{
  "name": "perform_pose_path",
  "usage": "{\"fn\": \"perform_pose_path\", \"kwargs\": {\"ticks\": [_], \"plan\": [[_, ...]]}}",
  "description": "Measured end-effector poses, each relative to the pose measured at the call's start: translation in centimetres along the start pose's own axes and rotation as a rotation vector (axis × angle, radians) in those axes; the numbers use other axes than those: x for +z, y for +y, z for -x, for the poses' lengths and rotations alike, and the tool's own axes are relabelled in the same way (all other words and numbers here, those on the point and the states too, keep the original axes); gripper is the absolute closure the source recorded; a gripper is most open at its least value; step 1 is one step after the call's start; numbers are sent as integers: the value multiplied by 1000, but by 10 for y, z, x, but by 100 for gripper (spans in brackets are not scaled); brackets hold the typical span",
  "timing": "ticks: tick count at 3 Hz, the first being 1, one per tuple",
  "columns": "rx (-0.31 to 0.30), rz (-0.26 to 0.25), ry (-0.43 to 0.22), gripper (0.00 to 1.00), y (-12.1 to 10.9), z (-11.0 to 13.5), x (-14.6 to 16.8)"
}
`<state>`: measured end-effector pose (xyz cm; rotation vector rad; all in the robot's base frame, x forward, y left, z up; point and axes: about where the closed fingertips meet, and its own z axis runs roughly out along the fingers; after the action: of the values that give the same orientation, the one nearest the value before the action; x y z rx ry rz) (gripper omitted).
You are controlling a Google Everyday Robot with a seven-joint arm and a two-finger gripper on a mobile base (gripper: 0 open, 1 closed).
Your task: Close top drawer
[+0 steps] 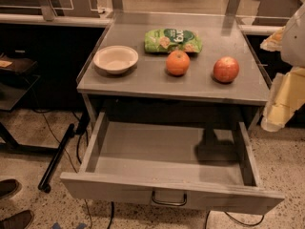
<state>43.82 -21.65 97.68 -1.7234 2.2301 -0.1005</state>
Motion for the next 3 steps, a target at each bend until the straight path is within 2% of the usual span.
{"fn": "perform_pose_path", "kwargs": {"ticks": [1,2,3], "plan": [[0,0,0,0,0,0,0],[0,0,0,15,0,0,0],[0,0,0,38,0,0,0]]}}
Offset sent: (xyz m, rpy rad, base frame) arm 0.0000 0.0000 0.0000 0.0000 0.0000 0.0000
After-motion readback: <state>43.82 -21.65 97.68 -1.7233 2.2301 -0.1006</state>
